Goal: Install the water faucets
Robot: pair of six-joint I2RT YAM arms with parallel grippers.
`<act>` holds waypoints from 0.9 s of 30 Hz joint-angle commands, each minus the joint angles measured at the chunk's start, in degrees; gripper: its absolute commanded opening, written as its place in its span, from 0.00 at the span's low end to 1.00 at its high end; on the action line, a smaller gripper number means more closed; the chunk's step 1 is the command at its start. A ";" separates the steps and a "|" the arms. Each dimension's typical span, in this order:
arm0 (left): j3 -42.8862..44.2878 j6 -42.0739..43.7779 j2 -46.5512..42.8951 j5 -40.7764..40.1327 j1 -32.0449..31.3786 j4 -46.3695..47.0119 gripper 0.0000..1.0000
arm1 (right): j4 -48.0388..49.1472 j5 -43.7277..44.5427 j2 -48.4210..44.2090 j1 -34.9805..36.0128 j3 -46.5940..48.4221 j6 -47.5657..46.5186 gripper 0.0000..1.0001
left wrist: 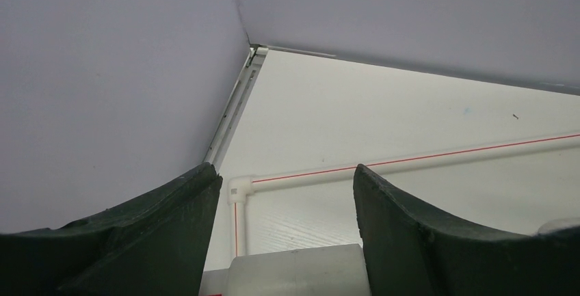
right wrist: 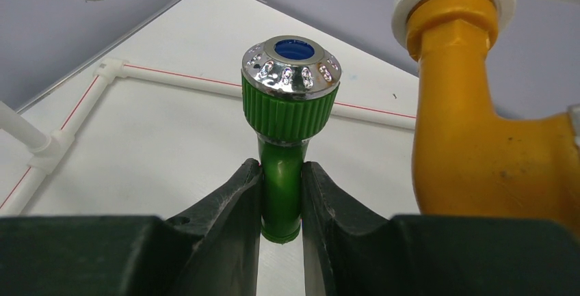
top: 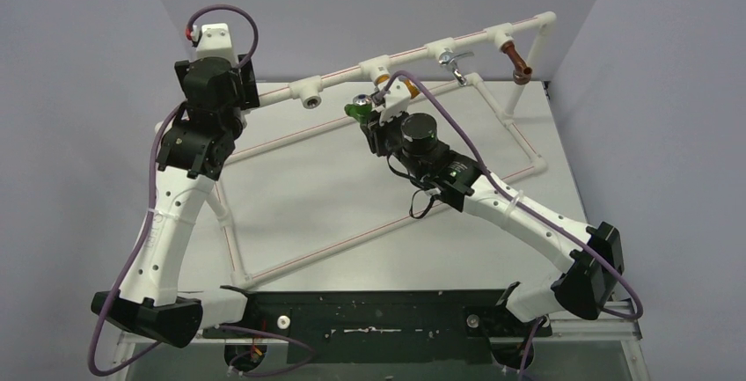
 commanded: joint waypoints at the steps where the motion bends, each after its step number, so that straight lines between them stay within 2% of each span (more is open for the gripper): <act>1: 2.54 -0.16 1.03 2.47 0.20 -0.41 0.68 | 1.73 7.80 -0.32 -7.71 1.20 1.72 0.00; 7: 4.35 -2.65 2.66 10.76 0.17 -5.64 0.63 | 1.61 9.81 -3.95 -9.59 -1.94 1.12 0.00; 12: 5.77 -4.83 2.83 18.63 0.17 -12.96 0.52 | 1.30 10.55 -5.73 -10.27 -3.03 0.78 0.00; 19: 3.21 -6.15 -1.24 23.87 0.17 -19.64 0.40 | -1.59 12.41 -8.42 -11.32 -3.90 -0.30 0.00; 27: -1.56 -7.26 -7.14 29.35 0.08 -23.00 0.35 | -3.84 13.37 -13.76 -11.69 -6.92 -0.96 0.00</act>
